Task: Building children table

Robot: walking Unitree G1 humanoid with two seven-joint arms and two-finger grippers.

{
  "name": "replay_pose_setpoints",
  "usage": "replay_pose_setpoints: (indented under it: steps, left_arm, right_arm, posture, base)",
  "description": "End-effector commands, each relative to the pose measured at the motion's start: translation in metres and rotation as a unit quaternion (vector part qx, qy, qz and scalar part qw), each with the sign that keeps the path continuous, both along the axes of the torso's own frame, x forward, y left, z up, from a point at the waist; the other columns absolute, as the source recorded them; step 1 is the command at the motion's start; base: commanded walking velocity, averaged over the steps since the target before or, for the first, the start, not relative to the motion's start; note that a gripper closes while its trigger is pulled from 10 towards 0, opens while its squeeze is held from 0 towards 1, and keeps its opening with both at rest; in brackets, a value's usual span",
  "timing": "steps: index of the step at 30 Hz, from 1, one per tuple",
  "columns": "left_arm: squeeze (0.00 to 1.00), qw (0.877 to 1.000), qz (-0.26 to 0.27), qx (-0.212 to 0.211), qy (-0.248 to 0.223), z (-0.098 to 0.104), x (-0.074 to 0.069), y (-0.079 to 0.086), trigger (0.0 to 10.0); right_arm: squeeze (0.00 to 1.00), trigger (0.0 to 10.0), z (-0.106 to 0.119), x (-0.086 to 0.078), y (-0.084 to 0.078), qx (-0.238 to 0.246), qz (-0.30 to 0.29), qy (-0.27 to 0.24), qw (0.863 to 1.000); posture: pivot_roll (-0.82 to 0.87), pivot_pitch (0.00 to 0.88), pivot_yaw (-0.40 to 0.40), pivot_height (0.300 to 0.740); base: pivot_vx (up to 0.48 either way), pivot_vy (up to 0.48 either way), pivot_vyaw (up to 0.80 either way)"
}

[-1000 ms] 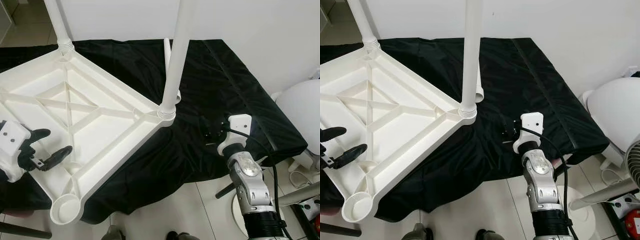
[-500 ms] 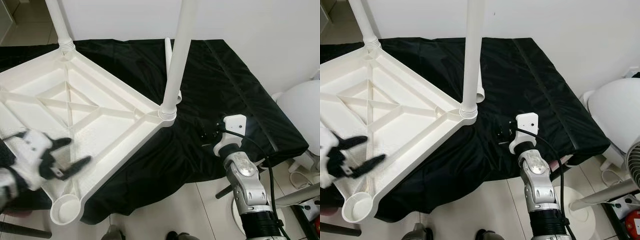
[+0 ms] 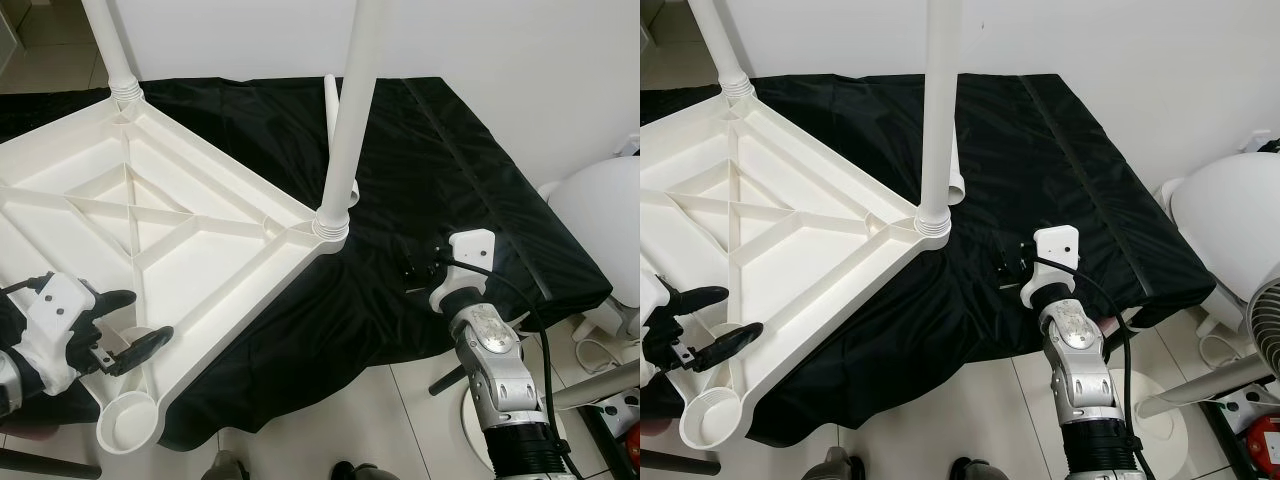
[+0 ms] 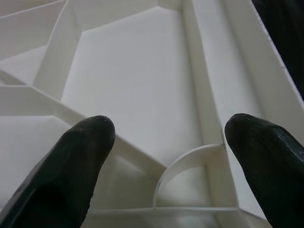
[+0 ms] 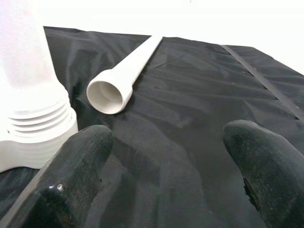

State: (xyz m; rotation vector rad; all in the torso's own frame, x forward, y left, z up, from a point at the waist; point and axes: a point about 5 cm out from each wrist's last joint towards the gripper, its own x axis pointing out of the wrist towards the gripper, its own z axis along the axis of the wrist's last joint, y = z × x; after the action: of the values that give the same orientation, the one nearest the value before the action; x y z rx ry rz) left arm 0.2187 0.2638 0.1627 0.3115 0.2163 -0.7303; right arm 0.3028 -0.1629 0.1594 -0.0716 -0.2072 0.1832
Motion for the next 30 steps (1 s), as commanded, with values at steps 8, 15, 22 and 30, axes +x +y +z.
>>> replay_pose_setpoints:
  steps: [8,15,22,30]
  left_arm:
    - [0.0,0.997,-0.024,-0.076,0.001,-0.01,0.005,-0.044,10.0]
    - [0.0,0.994,0.014,-0.1,-0.053,-0.002,0.028,-0.065,10.0]
    - [0.0,0.981,0.077,-0.131,-0.121,0.031,0.055,-0.073,10.0]
    - [0.0,0.981,0.091,-0.123,-0.117,0.043,0.065,-0.09,10.0]
  right_arm:
    - [0.0,10.0,0.0,0.001,-0.001,-0.003,0.003,0.003,1.0]
    - [0.0,10.0,0.001,0.001,0.0,-0.003,0.002,0.003,1.0]
    - [0.0,10.0,-0.001,-0.003,0.0,-0.002,-0.002,0.004,1.0]
    - [0.0,10.0,-0.001,-0.005,-0.002,-0.004,-0.005,0.007,1.0]
  posture:
    - [0.17,0.159,-0.063,0.74]
    - [0.16,0.156,-0.055,0.74]
    - [0.14,0.159,-0.048,0.74]
    - [0.13,0.162,-0.045,0.74]
  base:
    - [0.0,0.0,0.0]
    - [0.0,0.0,0.0]
    - [0.0,0.0,0.0]
    - [0.0,0.0,0.0]
